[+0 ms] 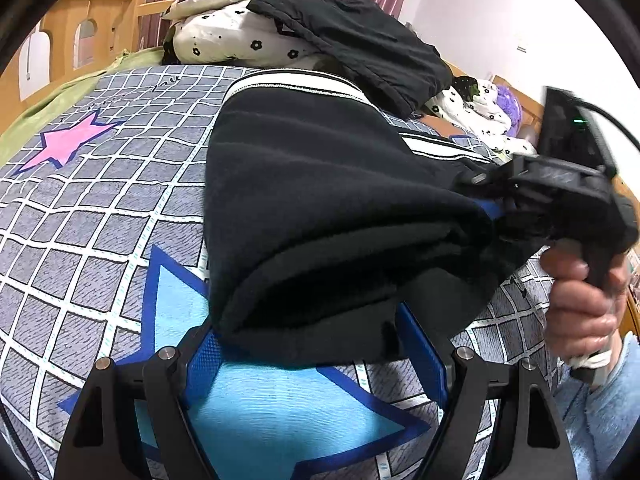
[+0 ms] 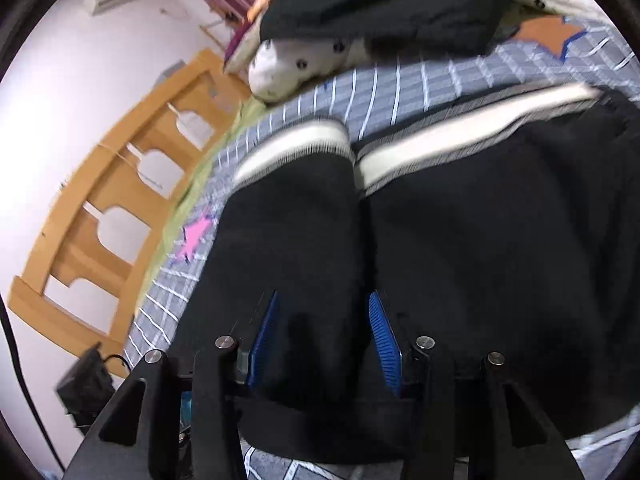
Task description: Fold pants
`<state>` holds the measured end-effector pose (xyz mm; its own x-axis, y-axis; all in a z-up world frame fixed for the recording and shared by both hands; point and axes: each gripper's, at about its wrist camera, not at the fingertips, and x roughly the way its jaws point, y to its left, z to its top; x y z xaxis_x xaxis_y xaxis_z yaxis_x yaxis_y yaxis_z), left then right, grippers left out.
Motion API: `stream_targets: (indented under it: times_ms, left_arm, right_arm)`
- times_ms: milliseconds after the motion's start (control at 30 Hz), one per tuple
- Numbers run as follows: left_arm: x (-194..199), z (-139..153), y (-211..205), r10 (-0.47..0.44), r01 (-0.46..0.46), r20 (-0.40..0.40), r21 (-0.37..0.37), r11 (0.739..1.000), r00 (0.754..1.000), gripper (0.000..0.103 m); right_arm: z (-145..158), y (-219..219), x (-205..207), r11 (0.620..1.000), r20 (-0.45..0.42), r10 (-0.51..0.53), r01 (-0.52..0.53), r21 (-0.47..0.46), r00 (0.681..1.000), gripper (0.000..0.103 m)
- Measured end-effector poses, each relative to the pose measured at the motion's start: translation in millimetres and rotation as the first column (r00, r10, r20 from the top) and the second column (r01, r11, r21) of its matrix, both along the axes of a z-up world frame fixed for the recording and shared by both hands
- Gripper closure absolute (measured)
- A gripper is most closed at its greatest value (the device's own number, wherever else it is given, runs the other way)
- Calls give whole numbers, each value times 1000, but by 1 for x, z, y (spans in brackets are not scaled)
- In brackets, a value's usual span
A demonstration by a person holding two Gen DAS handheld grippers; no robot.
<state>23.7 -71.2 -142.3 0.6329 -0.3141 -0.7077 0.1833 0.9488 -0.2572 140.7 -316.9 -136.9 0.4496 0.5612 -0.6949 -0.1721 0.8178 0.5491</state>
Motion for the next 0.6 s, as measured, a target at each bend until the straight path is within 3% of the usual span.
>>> stream_targets:
  times_ms: [100, 133, 167, 200, 367, 433, 600]
  left_arm:
    - [0, -4, -1, -13, 13, 0, -8, 1000, 1000, 23]
    - [0, -6, -1, -15, 15, 2, -9, 1000, 1000, 23]
    - [0, -6, -2, -15, 15, 4, -5, 1000, 1000, 23]
    - [-1, -6, -4, -16, 16, 6, 1, 1000, 1000, 22]
    - [4, -5, -18, -3, 2, 1, 69, 998, 1000, 21]
    - [7, -4, -30, 8, -7, -1, 148, 989, 1000, 21]
    - [6, -1, -41, -1, -2, 15, 207, 978, 1000, 22]
  right_arm:
    - [-21, 20, 6, 1000, -55, 14, -15, -25, 998, 59]
    - [-21, 24, 6, 999, -42, 6, -8, -45, 999, 65]
    - [-17, 28, 4, 998, -16, 12, -13, -69, 1000, 82]
    - [-13, 28, 3, 997, -3, 19, -19, -72, 1000, 84]
    - [46, 16, -17, 1000, 184, 1, -5, 20, 983, 86]
    - [65, 12, -24, 1000, 246, -6, 5, 5, 969, 86]
    - [90, -18, -41, 994, 341, -54, 85, -76, 938, 87]
